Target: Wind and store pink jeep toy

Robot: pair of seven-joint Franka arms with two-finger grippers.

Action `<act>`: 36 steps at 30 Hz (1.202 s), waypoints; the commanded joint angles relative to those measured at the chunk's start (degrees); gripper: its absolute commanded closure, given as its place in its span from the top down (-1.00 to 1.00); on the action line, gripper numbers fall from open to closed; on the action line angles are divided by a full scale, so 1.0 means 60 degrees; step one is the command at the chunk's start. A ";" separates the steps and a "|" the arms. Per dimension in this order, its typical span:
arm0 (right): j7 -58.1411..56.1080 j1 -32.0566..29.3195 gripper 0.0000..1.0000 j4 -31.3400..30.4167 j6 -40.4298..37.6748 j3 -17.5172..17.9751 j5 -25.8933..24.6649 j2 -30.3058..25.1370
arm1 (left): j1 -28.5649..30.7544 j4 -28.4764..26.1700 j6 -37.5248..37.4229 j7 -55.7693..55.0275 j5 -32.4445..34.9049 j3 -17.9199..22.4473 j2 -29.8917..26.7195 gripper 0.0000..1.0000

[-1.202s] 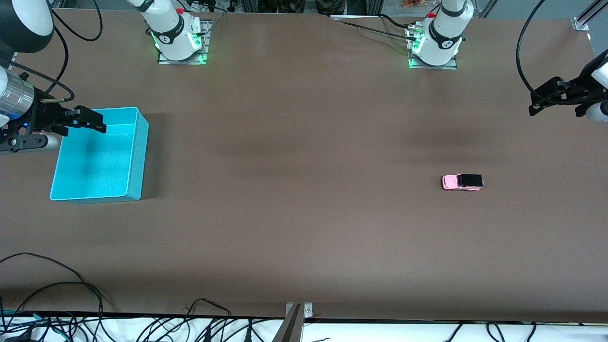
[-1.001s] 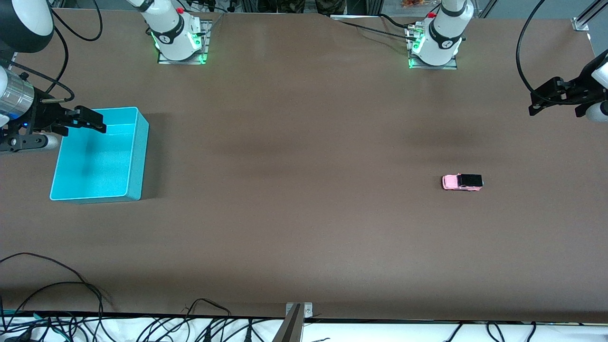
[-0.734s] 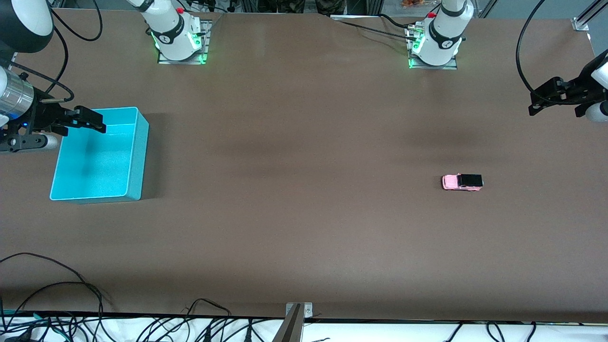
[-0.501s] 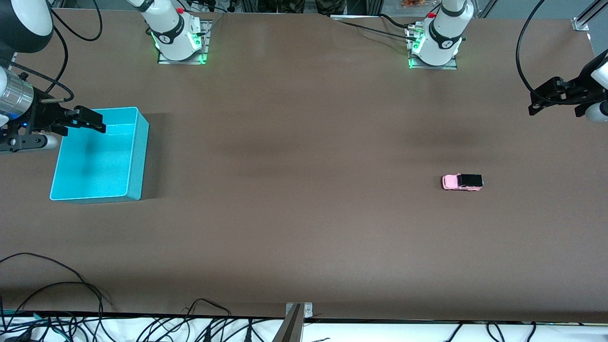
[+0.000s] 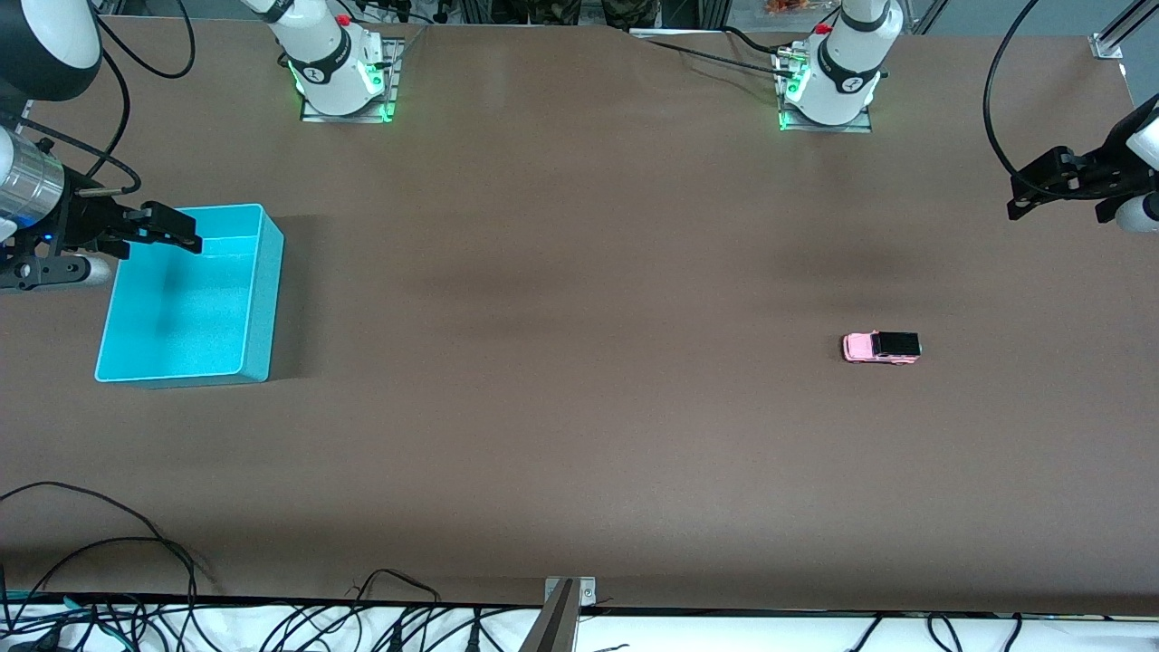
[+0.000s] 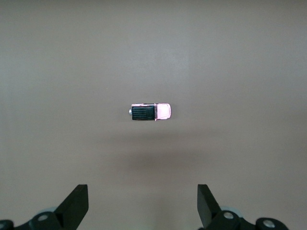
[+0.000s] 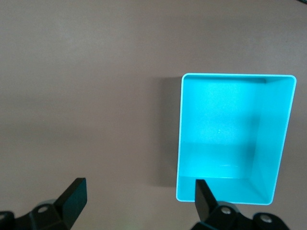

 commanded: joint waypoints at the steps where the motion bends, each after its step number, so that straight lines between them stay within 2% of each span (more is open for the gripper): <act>1: -0.0010 -0.0018 1.00 0.0189 -0.0169 0.0012 0.0010 0.0068 | 0.0035 0.0309 -0.0198 -0.0017 -0.0179 -0.0002 0.0140 1.00; 36: 0.0004 0.0011 1.00 0.0189 -0.0213 0.0041 -0.0166 0.0053 | 0.0035 0.0295 -0.0227 -0.0017 -0.0179 0.0013 0.0140 1.00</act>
